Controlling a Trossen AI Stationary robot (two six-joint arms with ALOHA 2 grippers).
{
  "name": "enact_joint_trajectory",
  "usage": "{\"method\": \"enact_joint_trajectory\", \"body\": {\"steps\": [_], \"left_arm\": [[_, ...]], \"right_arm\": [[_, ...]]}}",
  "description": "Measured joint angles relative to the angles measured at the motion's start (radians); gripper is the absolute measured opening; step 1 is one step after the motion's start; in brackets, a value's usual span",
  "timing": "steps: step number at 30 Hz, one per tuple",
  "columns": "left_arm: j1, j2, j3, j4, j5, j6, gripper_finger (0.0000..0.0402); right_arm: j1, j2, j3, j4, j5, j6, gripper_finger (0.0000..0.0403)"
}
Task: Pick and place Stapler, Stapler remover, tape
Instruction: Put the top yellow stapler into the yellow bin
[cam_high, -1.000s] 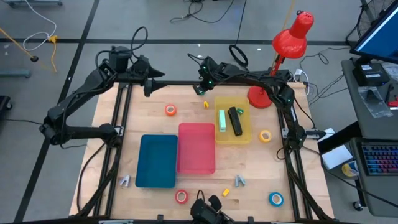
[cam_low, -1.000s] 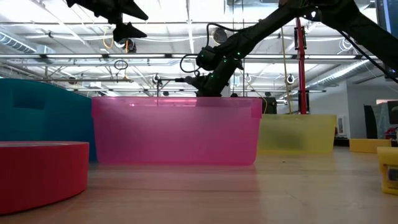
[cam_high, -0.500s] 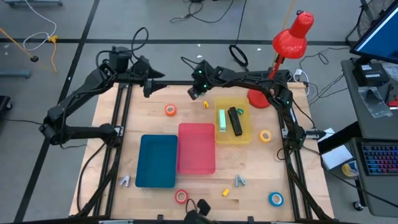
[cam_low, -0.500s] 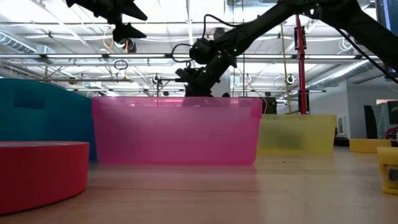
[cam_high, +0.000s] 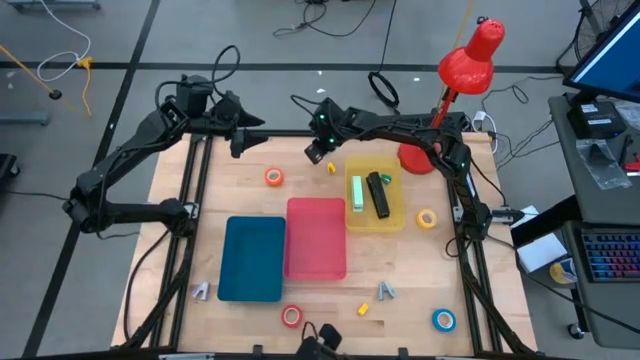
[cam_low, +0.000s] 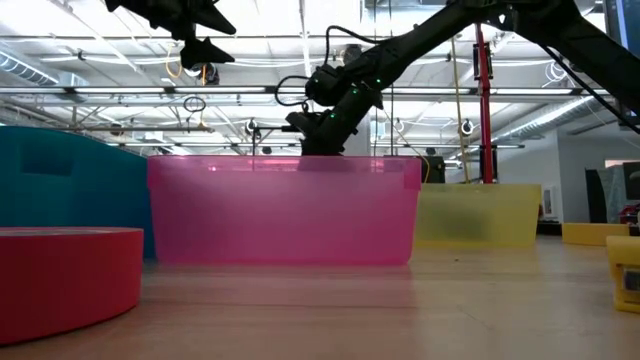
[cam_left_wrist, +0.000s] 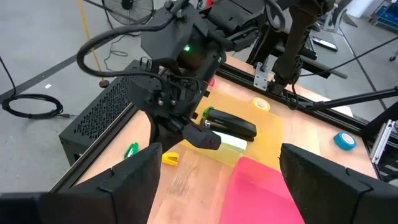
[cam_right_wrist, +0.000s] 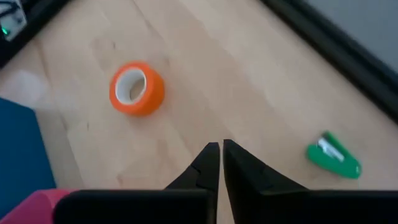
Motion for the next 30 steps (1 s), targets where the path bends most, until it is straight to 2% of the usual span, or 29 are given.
{"method": "enact_joint_trajectory", "body": {"steps": [5,13,19,26,30], "left_arm": [[0.0,0.0,0.0,0.0,0.0,0.0,0.0324],[0.0,0.0,0.0,0.0,0.0,-0.004,0.0324],[0.0,0.0,0.0,0.0,0.001,-0.005,0.0324],[0.0,0.0,0.0,0.001,0.0,-0.002,0.0324],[0.0,0.0,0.0,0.001,0.0,-0.001,0.0324]], "right_arm": [[-0.005,0.0,0.0,-0.02,-0.002,-0.005,0.0051],[-0.005,0.0,0.0,-0.025,-0.002,-0.017,0.0135],[-0.005,0.0,0.0,-0.13,0.007,-0.013,0.0189],[0.007,0.0,0.0,-0.23,0.082,-0.064,0.0205],[0.015,0.0,0.0,-0.263,0.082,-0.097,0.0204]]}}
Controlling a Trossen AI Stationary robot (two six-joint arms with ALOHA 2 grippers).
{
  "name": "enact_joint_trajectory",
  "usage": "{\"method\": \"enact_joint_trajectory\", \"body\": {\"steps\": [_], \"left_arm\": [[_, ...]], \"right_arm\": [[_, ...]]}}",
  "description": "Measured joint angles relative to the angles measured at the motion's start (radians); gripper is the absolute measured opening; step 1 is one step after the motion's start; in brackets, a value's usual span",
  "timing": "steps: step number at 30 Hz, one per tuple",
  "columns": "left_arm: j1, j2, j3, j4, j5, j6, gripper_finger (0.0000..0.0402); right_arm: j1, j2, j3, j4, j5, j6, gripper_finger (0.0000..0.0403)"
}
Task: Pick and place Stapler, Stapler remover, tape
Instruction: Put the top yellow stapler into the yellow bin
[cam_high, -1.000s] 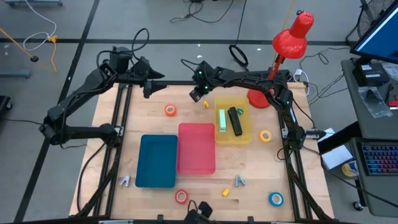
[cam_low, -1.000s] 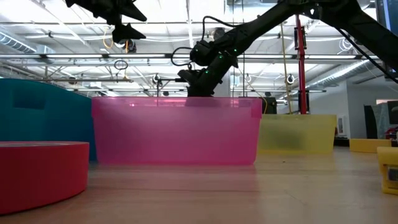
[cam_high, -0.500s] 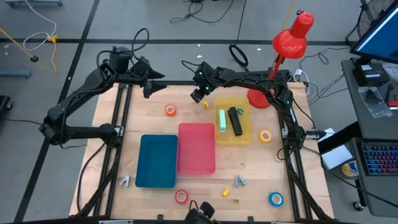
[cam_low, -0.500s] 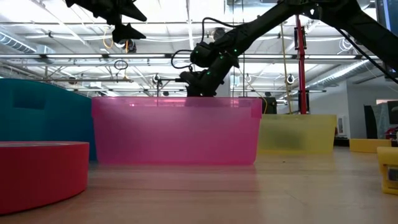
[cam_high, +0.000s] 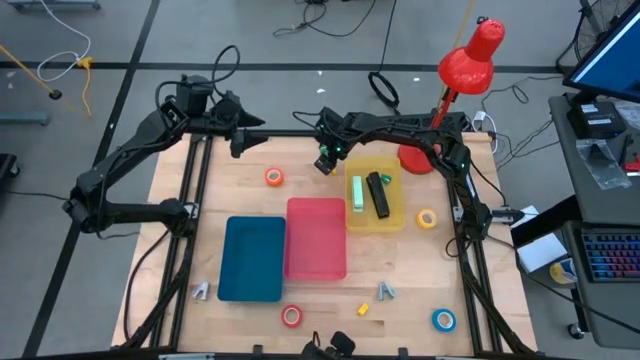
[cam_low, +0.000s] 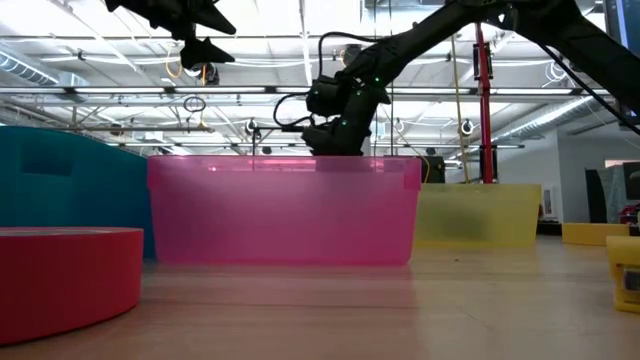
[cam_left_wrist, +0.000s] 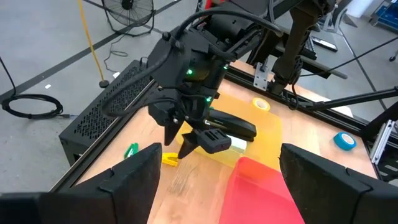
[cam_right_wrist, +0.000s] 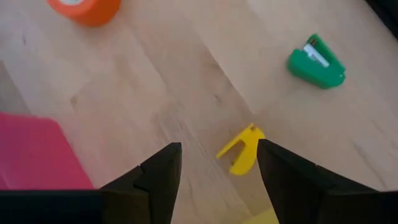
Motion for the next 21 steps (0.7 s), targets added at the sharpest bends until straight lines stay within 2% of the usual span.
{"method": "enact_joint_trajectory", "body": {"steps": [6,13,21], "left_arm": [[0.0,0.0,0.0,0.0,0.0,0.0,0.0324],[-0.027,0.0,0.0,0.0,-0.001,0.0,0.0324],[-0.063,0.0,0.0,0.0,-0.008,0.001,0.0324]], "right_arm": [[0.017,0.03,0.0,-0.008,0.042,-0.033,0.0207],[0.018,0.073,0.0,-0.008,0.042,-0.035,0.0208],[0.017,0.073,0.0,0.009,0.085,-0.028,0.0208]]}}
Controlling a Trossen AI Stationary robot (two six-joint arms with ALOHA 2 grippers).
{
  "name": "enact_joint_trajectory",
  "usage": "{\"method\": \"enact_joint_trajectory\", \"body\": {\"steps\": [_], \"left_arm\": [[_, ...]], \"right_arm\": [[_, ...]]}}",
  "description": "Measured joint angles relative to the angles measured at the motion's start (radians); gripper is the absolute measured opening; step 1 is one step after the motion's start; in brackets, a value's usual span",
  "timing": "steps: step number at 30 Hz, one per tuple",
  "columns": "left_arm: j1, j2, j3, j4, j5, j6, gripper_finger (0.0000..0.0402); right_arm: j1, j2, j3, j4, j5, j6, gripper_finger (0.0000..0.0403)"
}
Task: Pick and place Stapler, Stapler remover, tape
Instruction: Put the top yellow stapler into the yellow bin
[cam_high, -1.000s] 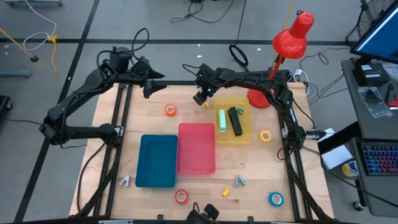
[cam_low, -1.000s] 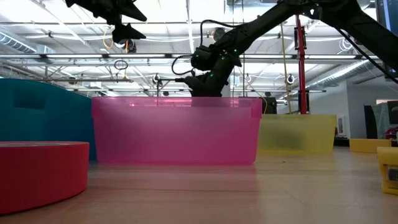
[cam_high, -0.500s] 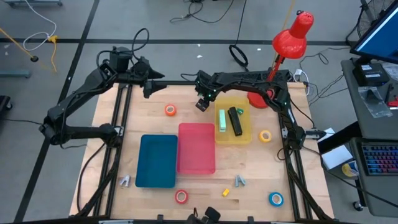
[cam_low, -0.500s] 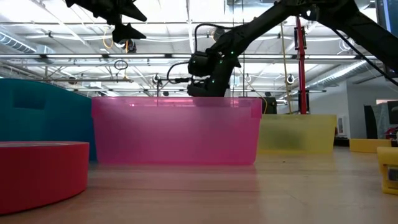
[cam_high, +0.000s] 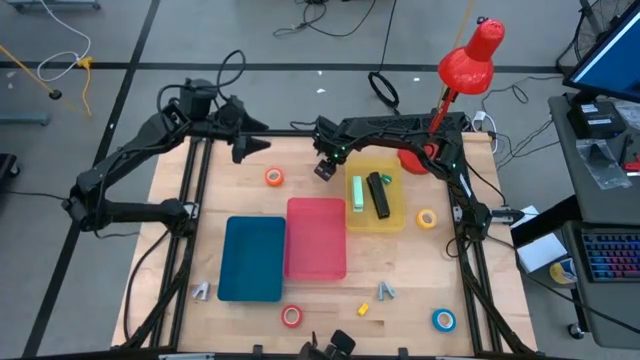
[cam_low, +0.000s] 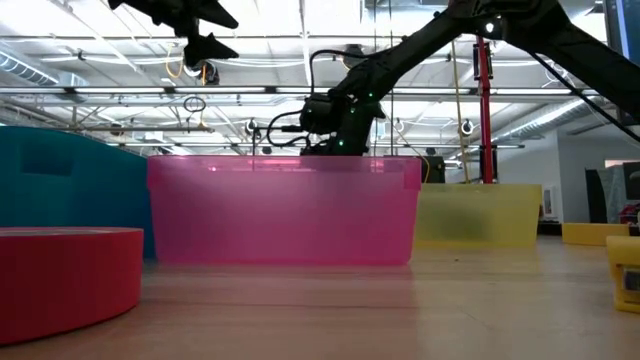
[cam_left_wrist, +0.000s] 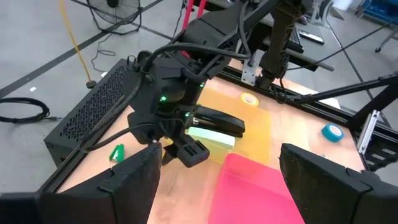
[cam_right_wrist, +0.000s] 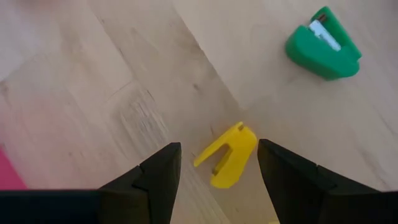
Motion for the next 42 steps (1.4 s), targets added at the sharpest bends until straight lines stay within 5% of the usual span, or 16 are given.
{"method": "enact_joint_trajectory", "body": {"steps": [7,42], "left_arm": [[-0.009,0.0,0.0,0.0,-0.002,0.0,0.0324],[-0.043,0.0,0.0,0.019,-0.002,0.025,0.0324]], "right_arm": [[0.002,0.0,0.0,0.015,0.071,0.002,0.0208],[-0.011,0.049,0.001,0.0,0.097,-0.028,0.0208]]}}
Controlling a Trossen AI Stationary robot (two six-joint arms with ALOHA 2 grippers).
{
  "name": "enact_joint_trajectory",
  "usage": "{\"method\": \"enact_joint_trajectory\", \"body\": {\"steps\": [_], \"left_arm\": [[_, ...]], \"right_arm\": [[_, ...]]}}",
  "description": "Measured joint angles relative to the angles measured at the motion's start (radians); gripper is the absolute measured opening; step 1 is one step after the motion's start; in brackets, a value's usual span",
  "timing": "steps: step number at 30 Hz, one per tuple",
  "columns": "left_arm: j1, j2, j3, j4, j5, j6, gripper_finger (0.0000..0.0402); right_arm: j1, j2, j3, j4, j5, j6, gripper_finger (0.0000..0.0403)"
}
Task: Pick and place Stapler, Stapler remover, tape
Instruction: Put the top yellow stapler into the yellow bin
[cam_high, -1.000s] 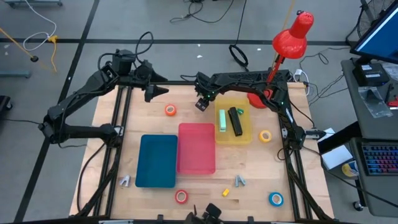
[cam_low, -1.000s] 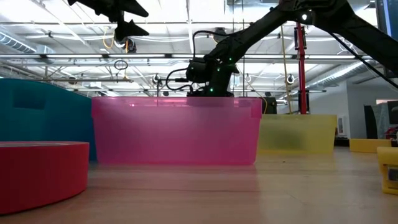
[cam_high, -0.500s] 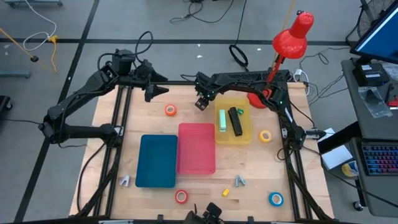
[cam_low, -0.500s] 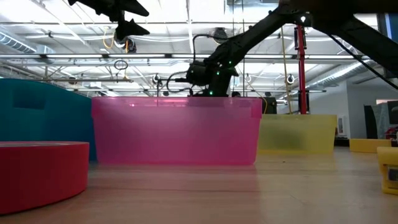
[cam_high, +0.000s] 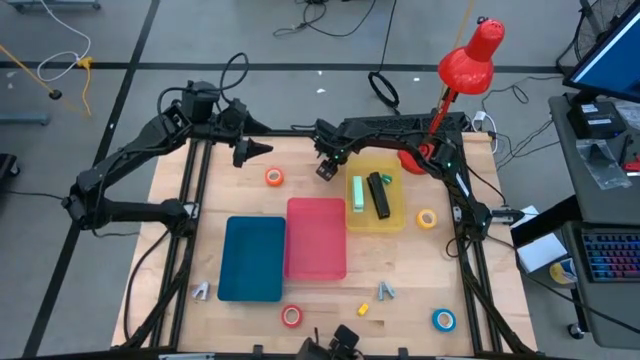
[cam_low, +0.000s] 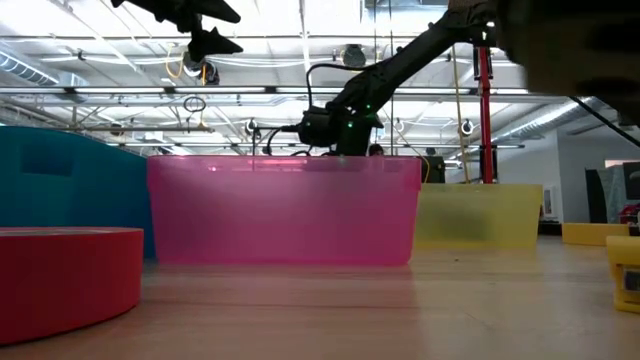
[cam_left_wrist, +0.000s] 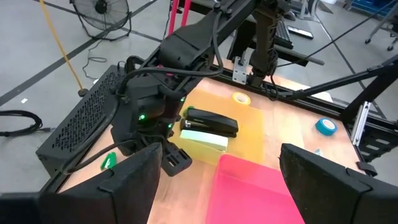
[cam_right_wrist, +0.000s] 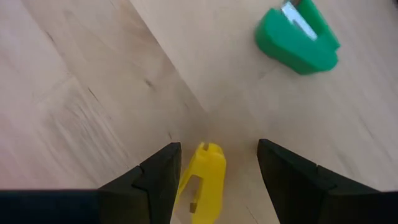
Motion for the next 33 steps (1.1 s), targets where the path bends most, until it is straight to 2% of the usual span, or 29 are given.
{"method": "enact_joint_trajectory", "body": {"steps": [11,25,27,33], "left_arm": [[-0.006,0.0,0.0,0.017,0.0,0.001,0.0324],[-0.006,0.0,0.0,0.018,0.0,-0.002,0.0324],[-0.006,0.0,0.0,0.018,0.0,-0.002,0.0324],[-0.006,0.0,0.0,0.018,0.0,-0.006,0.0324]], "right_arm": [[0.011,0.0,0.0,-0.035,0.031,-0.043,0.0199],[0.001,0.0,0.0,-0.032,0.026,-0.043,0.0058],[-0.003,0.0,0.0,-0.02,0.024,-0.043,0.0046],[-0.004,-0.008,-0.002,0.088,0.023,-0.04,0.0045]]}}
